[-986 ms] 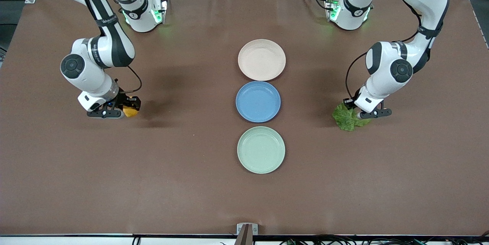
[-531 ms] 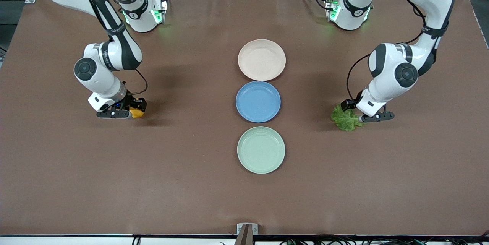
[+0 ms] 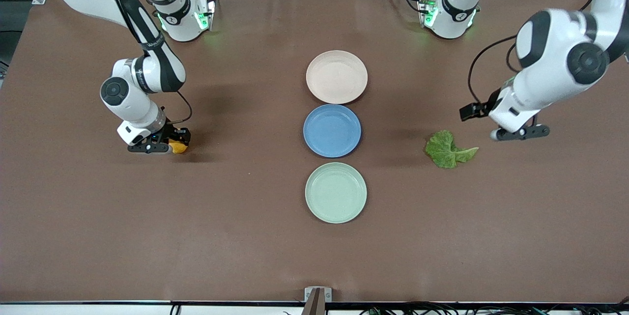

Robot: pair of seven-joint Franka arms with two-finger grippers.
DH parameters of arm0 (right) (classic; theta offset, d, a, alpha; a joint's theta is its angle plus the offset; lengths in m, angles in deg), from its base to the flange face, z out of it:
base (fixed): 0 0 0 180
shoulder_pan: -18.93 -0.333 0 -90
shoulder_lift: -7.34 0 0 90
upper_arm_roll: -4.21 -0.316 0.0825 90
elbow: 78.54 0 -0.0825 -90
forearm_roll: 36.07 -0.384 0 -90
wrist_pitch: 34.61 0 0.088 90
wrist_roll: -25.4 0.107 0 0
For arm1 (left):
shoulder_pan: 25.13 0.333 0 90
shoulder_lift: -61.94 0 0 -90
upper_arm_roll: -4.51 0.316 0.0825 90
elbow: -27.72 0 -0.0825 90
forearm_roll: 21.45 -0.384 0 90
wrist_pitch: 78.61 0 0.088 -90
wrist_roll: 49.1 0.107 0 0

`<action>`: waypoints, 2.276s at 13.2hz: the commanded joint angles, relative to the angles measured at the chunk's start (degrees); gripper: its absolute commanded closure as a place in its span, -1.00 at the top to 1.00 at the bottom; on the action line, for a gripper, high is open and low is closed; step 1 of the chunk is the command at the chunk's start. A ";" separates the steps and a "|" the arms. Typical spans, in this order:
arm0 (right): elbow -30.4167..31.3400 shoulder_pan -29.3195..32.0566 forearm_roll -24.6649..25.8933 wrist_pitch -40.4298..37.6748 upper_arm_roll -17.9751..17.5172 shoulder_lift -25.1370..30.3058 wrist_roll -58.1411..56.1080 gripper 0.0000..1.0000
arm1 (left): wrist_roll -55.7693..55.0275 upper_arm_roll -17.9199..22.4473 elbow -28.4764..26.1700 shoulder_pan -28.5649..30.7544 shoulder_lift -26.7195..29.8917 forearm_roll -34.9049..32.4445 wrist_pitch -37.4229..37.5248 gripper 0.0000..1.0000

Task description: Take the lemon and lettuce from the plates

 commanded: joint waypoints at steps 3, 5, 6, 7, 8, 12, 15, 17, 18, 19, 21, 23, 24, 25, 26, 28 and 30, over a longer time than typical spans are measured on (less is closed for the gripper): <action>-0.45 0.62 -0.60 0.32 -0.61 -0.28 -0.71 1.00 | 1.97 0.12 9.23 3.38 2.90 0.95 11.19 0.99; -3.59 0.53 -0.51 -6.14 -0.61 1.82 -0.97 1.00 | 4.69 0.12 12.74 5.58 3.51 0.95 14.09 0.99; -6.92 0.53 -0.51 -12.72 -0.61 3.31 -0.97 1.00 | 5.92 0.12 14.94 6.37 3.69 0.95 15.67 0.99; -12.52 0.79 0.01 -21.49 -0.52 3.76 -1.23 1.00 | 6.10 0.12 17.22 6.56 3.69 0.69 17.43 0.99; -18.15 0.97 0.02 -30.54 -0.52 3.68 -2.71 1.00 | 6.02 0.21 19.16 6.64 3.69 0.26 18.93 0.99; -34.61 2.72 0.37 -51.85 -0.35 3.50 -6.41 1.00 | 6.19 -0.32 24.00 6.30 2.90 -2.99 19.91 0.99; -43.05 5.62 0.63 -61.80 -0.35 3.59 -9.57 1.00 | 6.11 -0.41 27.78 5.94 0.36 -3.18 19.91 0.99; -49.55 6.94 3.69 -67.34 -0.43 3.33 -11.42 1.00 | 6.11 -0.41 30.51 5.77 -1.14 -3.18 20.26 0.99; -51.06 7.73 3.79 -68.67 -0.43 3.33 -11.34 1.00 | 6.11 -0.41 30.69 5.85 -1.23 -3.18 20.26 0.99; -51.86 8.09 3.62 -69.38 -0.43 3.33 -10.91 1.00 | 6.11 -0.41 30.69 5.94 -1.32 -3.18 20.26 0.99; -53.88 8.18 3.53 -71.05 -0.43 3.42 -10.90 1.00 | 5.75 -0.41 30.78 6.12 -1.50 -3.00 20.26 0.99; -55.81 8.44 3.97 -72.71 -0.43 2.98 -10.90 1.00 | 5.84 -0.32 30.78 6.29 -2.55 -2.56 20.26 1.00; -57.13 8.53 3.88 -74.12 -0.43 2.98 -10.90 1.00 | 6.28 -0.32 30.78 6.55 -2.55 -2.65 20.26 0.99; -57.31 8.53 3.71 -74.31 -0.43 2.80 -10.99 1.00 | 6.37 -0.32 30.78 6.56 -2.55 -2.82 20.26 0.99; -57.40 8.53 3.62 -74.05 -0.43 2.80 -10.99 1.00 | 6.46 -0.32 30.78 6.64 -2.55 -2.65 20.26 0.99; -57.40 8.09 3.27 -73.87 -0.52 2.80 -10.64 1.00 | 6.63 -0.32 30.61 6.65 -2.47 -2.74 20.26 0.99; -57.40 7.83 2.48 -74.48 -0.78 2.98 -10.55 1.00 | 6.72 -0.06 30.69 6.65 -2.38 -2.82 20.26 0.99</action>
